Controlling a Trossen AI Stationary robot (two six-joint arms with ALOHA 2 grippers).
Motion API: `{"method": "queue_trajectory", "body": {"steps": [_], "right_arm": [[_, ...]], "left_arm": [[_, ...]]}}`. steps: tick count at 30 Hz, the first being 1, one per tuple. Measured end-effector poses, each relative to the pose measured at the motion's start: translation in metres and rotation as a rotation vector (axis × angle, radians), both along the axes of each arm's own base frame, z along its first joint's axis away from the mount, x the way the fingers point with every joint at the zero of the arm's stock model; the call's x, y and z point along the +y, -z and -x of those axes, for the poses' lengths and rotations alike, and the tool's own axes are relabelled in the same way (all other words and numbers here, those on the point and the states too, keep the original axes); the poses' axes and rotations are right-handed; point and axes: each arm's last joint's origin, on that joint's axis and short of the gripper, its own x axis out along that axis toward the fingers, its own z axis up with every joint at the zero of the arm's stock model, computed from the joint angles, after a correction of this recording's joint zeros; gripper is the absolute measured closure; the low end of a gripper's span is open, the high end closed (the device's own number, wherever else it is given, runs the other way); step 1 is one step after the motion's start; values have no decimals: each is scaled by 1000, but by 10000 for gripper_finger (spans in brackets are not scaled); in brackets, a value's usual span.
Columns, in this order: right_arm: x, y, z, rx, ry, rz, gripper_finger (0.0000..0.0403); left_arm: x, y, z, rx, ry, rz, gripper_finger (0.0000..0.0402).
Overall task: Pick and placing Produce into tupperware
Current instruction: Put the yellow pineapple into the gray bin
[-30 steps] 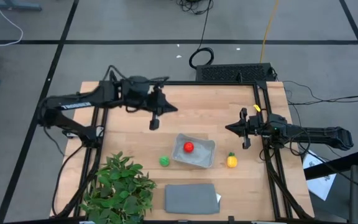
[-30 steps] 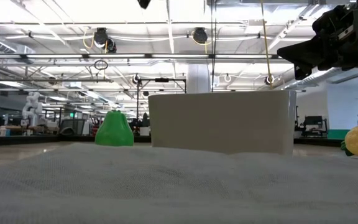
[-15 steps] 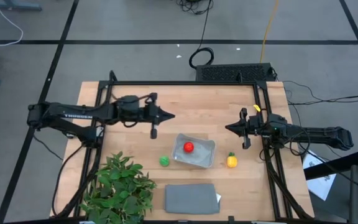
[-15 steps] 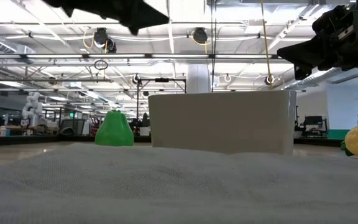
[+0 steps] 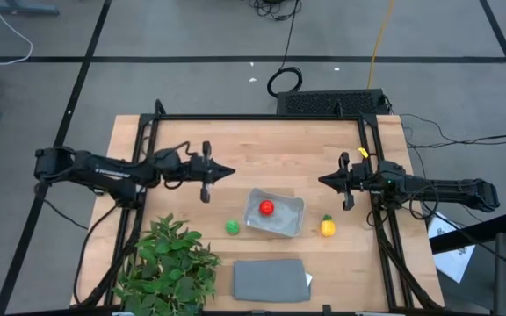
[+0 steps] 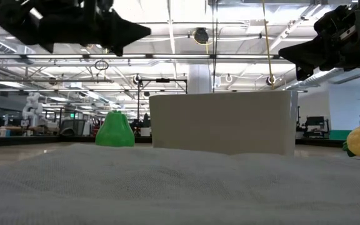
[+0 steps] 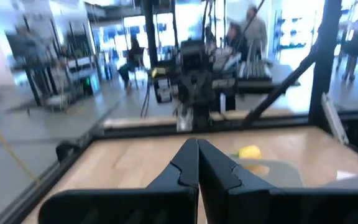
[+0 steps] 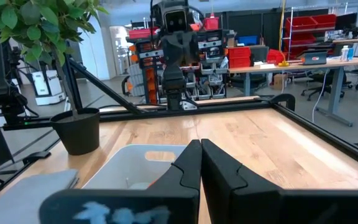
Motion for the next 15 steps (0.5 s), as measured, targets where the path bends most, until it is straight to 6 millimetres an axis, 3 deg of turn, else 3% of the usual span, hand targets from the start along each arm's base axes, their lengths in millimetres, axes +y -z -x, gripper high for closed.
{"method": "queue_trajectory", "body": {"steps": [9,15], "right_arm": [[0,0,0,0,0,2,403],[0,0,0,0,0,0,403]], "left_arm": [[10,28,28,-17,-64,7,401],[15,23,42,-91,-50,-25,401]]}}
